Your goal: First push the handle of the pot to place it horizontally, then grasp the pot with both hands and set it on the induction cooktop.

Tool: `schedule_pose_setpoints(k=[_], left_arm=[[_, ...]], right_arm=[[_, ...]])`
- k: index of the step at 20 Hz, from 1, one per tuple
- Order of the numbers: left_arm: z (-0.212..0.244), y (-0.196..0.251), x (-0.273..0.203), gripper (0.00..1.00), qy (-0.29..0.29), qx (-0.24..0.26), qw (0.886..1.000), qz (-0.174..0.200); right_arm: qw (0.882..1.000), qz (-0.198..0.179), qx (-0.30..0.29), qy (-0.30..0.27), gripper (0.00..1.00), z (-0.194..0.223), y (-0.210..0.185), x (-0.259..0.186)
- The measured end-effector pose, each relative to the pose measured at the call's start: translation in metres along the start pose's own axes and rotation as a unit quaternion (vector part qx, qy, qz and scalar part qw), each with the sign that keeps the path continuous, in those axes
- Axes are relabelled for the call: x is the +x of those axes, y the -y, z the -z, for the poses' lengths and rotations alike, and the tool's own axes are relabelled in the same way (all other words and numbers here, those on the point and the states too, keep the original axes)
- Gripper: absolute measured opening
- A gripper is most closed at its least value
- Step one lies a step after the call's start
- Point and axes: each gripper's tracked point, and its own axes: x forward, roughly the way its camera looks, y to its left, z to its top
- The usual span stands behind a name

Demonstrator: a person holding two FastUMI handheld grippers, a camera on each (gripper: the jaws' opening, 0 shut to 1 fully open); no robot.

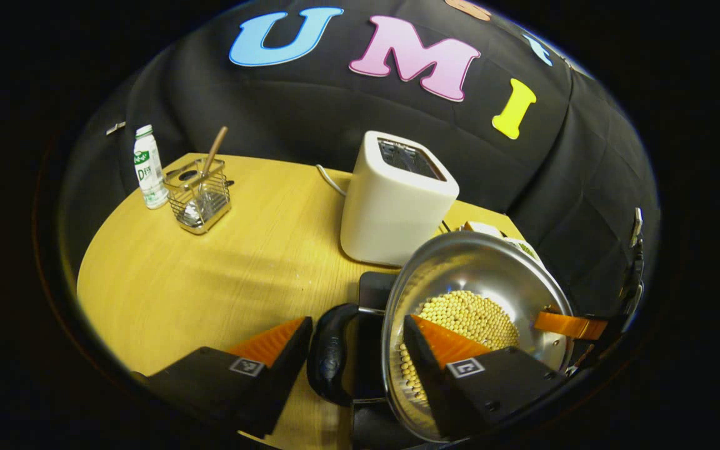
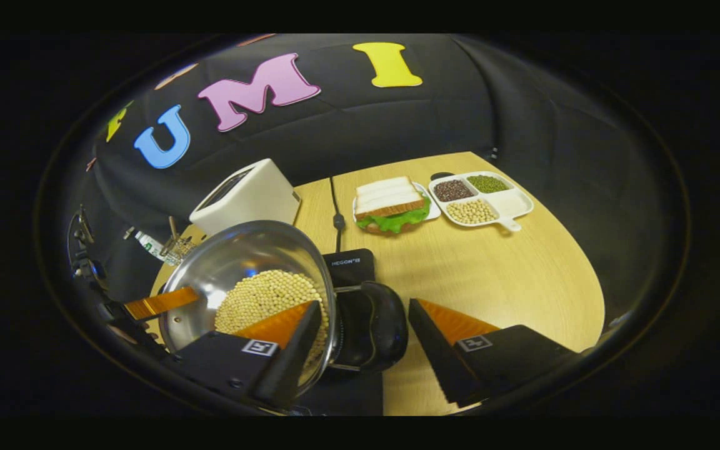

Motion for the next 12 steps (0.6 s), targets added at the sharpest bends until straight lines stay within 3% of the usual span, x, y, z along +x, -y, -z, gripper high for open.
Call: schedule_pose_setpoints(k=[1,3,8,12], left_arm=[[-0.007,-0.001,-0.007,0.97,0.010,-0.002,1.000,-0.008],[-0.023,0.003,-0.028,0.96,0.034,-0.002,0.999,-0.017],[-0.066,0.021,-0.100,0.95,0.104,0.044,0.993,-0.032],[-0.095,0.041,-0.181,0.95,0.188,0.094,0.977,-0.042]], right_arm=[[1.000,-0.002,-0.004,0.008,0.93,-0.003,-0.001,-0.006],[0.999,0.003,-0.022,0.036,1.00,-0.012,0.003,-0.025],[0.991,0.025,-0.064,0.113,0.99,-0.037,0.013,-0.094],[0.978,0.042,-0.091,0.181,0.99,-0.058,0.016,-0.156]])
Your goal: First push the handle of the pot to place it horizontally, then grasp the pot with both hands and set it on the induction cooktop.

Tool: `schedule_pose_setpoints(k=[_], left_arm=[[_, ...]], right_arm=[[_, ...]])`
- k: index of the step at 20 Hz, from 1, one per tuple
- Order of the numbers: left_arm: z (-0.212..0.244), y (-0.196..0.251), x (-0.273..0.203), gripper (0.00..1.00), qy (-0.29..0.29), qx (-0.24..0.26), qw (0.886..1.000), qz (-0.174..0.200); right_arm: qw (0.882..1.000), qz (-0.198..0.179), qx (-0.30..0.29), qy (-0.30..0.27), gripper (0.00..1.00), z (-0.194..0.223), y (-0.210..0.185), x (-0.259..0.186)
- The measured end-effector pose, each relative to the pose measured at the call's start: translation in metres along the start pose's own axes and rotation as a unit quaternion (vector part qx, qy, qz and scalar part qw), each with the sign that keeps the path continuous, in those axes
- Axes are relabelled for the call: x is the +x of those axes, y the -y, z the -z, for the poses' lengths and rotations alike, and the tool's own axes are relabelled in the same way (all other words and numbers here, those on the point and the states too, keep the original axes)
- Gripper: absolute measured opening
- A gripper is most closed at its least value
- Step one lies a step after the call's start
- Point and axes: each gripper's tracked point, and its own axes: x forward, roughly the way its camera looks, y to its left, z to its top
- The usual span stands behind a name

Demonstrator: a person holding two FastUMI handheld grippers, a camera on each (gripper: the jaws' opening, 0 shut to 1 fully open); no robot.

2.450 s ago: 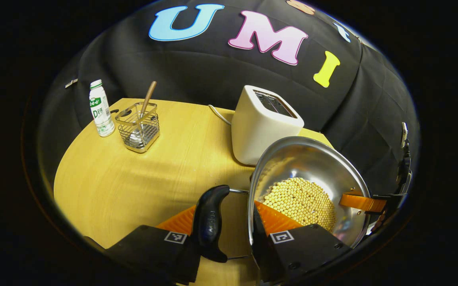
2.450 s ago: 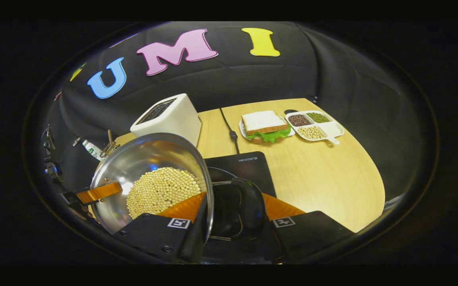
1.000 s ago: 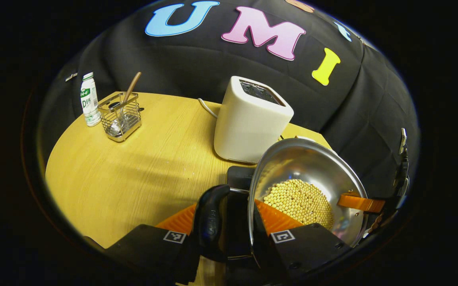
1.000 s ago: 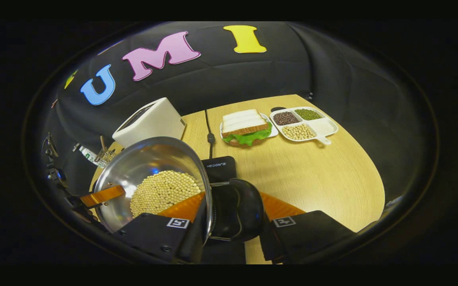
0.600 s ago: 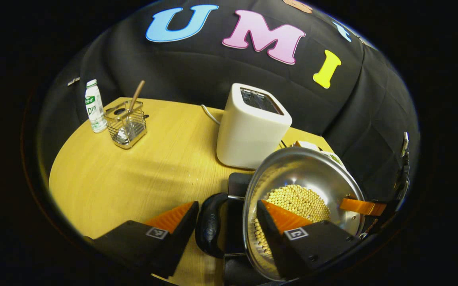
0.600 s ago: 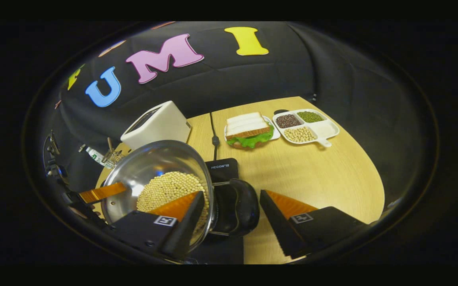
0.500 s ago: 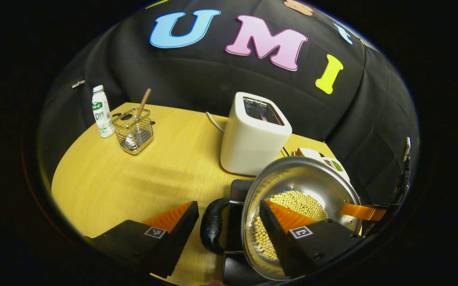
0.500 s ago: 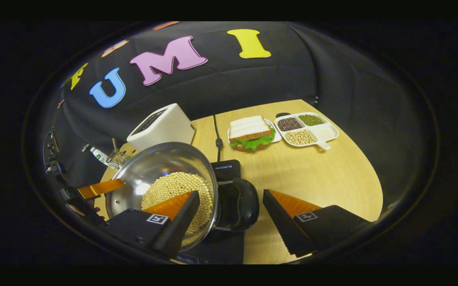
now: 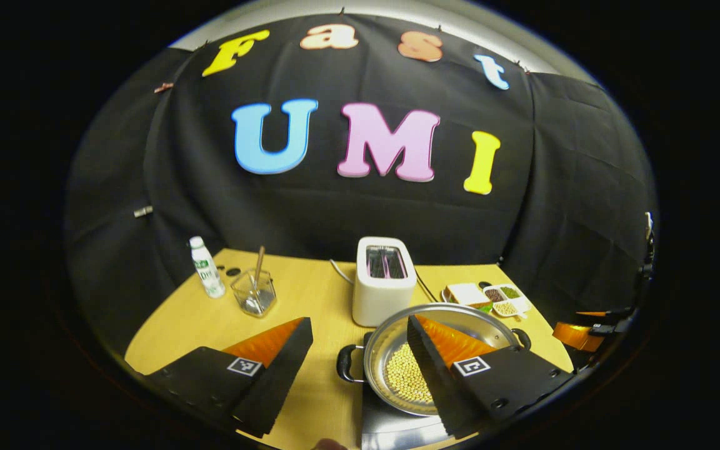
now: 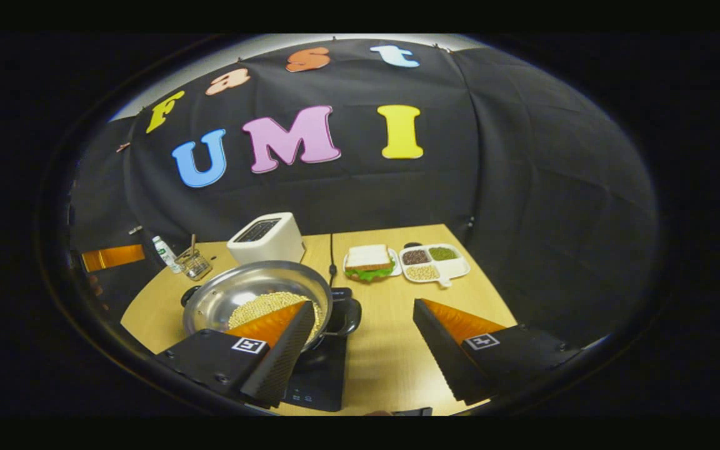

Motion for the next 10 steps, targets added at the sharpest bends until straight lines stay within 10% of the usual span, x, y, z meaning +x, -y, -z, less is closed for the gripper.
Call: schedule_pose_setpoints(k=[10], left_arm=[[-0.028,-0.006,-0.151,0.95,0.084,0.009,0.996,-0.038]], right_arm=[[0.994,0.035,0.000,0.107,0.98,-0.047,0.004,-0.133]])
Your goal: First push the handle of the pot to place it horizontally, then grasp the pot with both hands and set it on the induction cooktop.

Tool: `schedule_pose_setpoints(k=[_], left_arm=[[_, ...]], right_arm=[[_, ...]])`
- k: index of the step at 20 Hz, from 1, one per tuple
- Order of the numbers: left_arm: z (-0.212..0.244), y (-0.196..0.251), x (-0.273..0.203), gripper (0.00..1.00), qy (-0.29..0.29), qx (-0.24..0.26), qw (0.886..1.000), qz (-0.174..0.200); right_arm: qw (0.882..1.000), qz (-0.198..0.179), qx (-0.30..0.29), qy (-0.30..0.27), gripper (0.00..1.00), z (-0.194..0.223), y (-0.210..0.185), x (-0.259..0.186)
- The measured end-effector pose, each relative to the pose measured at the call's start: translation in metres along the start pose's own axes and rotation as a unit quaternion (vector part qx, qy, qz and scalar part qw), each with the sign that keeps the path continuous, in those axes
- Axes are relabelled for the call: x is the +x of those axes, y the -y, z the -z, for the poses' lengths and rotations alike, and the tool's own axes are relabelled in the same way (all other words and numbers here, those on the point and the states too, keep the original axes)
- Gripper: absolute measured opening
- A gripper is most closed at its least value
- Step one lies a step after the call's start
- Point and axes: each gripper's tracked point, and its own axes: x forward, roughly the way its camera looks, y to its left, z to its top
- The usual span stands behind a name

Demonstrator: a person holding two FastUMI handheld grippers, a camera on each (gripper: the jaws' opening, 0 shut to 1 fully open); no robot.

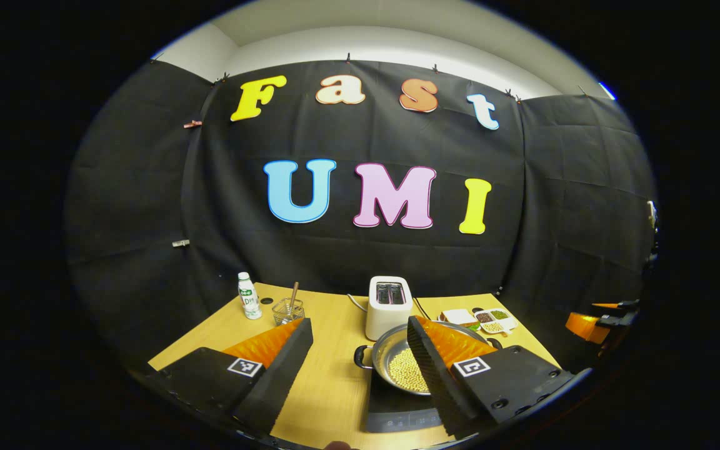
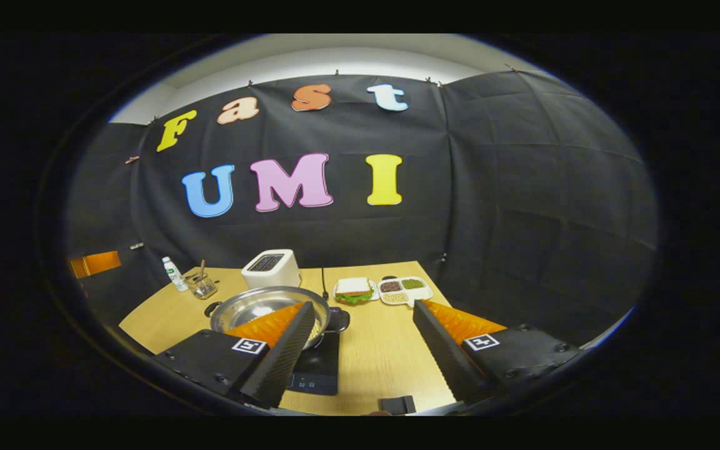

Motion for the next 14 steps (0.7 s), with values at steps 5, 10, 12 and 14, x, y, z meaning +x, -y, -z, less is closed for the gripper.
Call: schedule_pose_setpoints(k=[5,10,12,14], left_arm=[[-0.012,-0.014,-0.053,0.95,0.024,0.009,1.000,-0.017],[-0.020,-0.037,-0.078,0.95,0.028,-0.014,0.999,-0.029],[-0.024,-0.050,-0.083,0.95,0.035,-0.008,0.999,-0.037],[-0.024,-0.058,-0.087,0.93,0.036,-0.005,0.998,-0.041]], right_arm=[[0.999,0.007,0.010,0.038,0.98,-0.020,-0.005,-0.049],[0.998,0.010,0.012,0.062,0.98,-0.037,-0.010,-0.077],[0.998,0.013,0.021,0.065,0.98,-0.041,-0.016,-0.081],[0.997,0.012,0.011,0.070,0.98,-0.042,-0.021,-0.081]])
